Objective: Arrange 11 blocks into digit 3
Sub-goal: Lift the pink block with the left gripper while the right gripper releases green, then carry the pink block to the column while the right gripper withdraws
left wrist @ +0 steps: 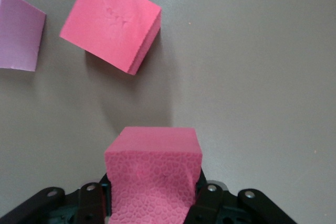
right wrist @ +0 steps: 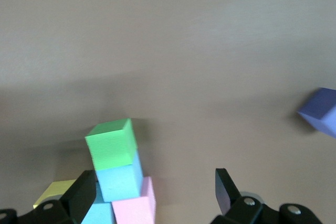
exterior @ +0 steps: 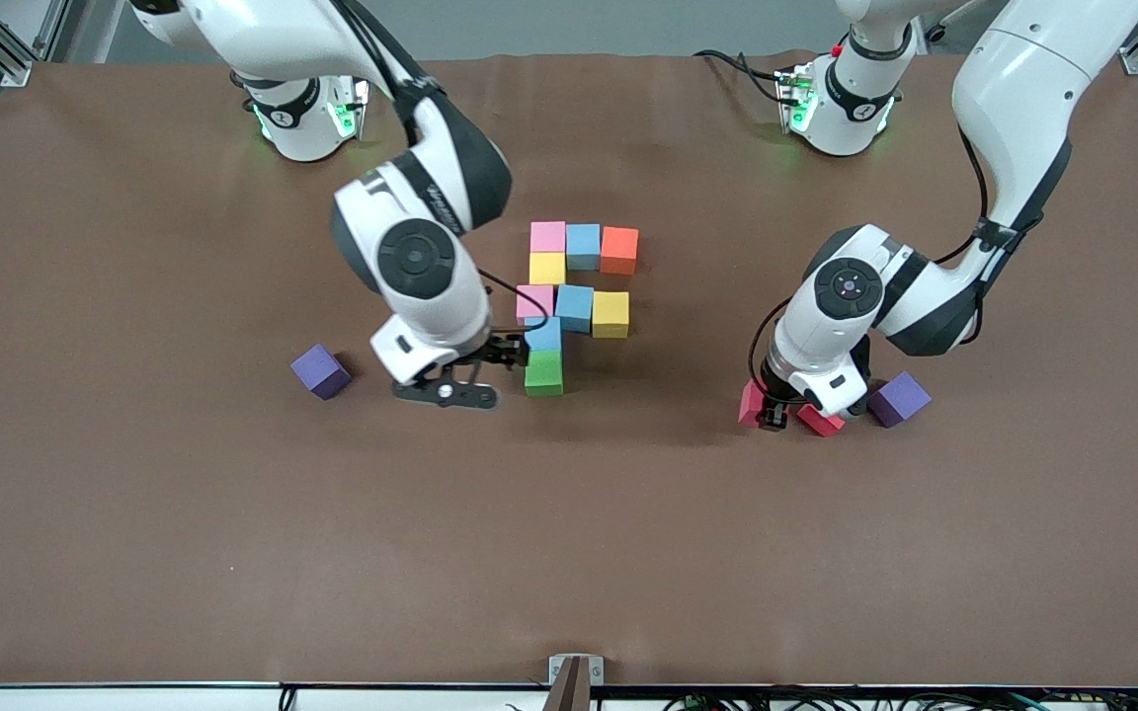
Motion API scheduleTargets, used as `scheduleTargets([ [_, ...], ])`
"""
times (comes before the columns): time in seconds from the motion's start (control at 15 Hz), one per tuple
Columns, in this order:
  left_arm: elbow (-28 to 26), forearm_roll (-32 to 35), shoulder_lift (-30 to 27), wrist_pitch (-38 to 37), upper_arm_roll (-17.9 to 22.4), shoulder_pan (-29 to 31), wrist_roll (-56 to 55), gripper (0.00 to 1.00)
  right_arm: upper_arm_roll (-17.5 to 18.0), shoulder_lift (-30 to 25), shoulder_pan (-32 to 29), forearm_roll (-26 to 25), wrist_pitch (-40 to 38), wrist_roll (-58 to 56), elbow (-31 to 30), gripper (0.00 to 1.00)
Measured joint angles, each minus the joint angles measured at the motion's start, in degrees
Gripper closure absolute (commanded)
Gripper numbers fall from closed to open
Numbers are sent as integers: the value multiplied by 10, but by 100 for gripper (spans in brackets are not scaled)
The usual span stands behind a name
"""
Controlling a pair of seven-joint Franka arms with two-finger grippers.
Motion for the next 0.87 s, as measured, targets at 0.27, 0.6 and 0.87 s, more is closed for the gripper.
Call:
scheduleTargets([
  [0.27,45,-8,35,-12,-1,-53,-74,74,-3,-36,-50,-1,-66,0,0,0],
  [0.6,105,-8,98,-23,0,-145,-218,74,-7,-72,-117,-9,-160,-23,0,0],
  [0.87,149,-8,142,-24,10,-198,-281,74,-8,-94,-166,-12,-179,-132,0,0],
])
